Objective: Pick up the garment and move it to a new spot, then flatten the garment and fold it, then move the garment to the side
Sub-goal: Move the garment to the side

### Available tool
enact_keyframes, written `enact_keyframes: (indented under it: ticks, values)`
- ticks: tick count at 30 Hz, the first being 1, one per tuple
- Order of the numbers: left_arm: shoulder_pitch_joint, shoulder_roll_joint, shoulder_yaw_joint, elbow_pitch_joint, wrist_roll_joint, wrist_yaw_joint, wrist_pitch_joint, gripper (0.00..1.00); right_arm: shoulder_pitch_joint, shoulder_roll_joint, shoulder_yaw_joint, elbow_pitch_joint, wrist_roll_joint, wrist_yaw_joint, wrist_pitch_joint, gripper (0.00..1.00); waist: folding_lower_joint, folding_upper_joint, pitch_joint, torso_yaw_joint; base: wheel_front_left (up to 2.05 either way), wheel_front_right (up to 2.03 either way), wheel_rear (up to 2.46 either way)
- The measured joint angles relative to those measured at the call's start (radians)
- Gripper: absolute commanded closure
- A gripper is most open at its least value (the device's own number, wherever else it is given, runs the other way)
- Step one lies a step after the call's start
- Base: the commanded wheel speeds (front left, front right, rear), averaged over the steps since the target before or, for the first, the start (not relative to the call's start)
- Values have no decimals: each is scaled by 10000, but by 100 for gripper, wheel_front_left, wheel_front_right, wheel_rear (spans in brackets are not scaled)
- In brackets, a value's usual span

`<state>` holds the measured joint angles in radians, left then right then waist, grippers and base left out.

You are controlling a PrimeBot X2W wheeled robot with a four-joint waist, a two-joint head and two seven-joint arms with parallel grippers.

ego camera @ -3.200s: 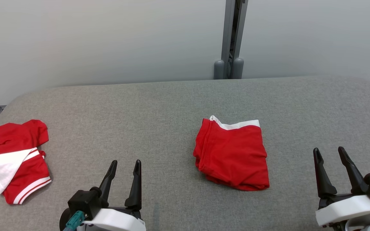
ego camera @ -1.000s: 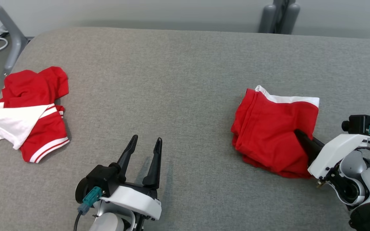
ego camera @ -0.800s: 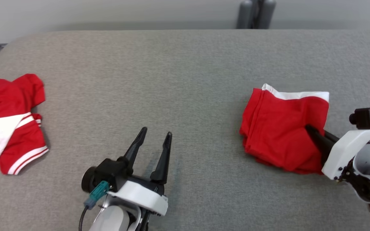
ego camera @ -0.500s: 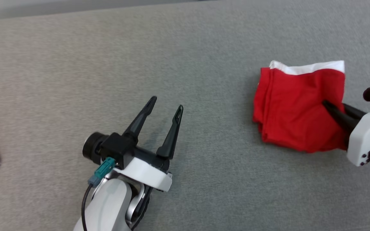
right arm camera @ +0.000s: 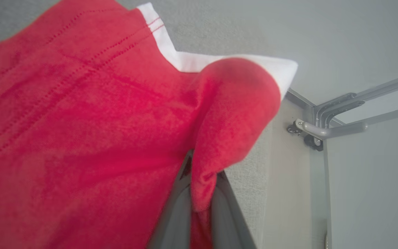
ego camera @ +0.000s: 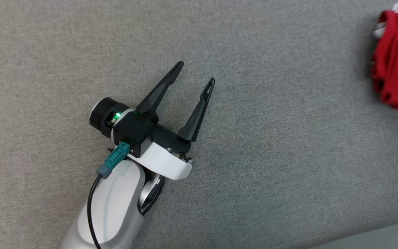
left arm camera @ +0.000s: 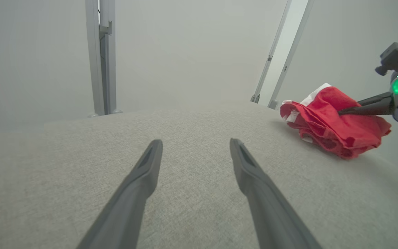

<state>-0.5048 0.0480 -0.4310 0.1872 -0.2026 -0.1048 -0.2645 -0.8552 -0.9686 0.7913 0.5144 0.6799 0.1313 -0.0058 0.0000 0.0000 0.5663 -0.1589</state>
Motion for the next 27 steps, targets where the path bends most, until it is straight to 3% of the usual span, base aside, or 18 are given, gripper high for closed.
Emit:
enact_keyframes:
  ticks: [7, 13, 14, 15, 16, 27]
  values:
    - [-134, 4, -44, -134, -19, -56, 0, 0, -666, -123, -138, 1350, -596, 0, -431, 100, 0, 0, 351, 139, 0, 0, 0]
    - [-132, -2, 2, -265, -109, -69, 0, 0, -1387, 244, -119, 2725, -1145, 0, -895, 100, 0, 0, 533, 604, 0, 0, 0]
    - [-131, -2, 4, -276, -113, -58, 0, 0, -1447, 257, -123, 2855, -1187, 0, -943, 74, 0, 0, 543, 642, 0, 0, 0]
    - [-130, -2, 2, -288, -121, -40, 0, 0, -1511, 288, -157, 3014, -1210, 0, -1032, 12, 0, 0, 552, 674, 0, 0, 0]
    - [-130, -2, 0, -295, -130, -38, 0, 0, -1576, 330, -201, 3175, -1216, -2, -1053, 0, 0, 0, 557, 704, 0, 0, 0]
    - [28, 6, -36, -288, -481, 176, 0, 0, -2118, 1112, -688, 4773, -1810, -2, -1595, 0, 0, 0, -101, 827, 0, 0, 0]
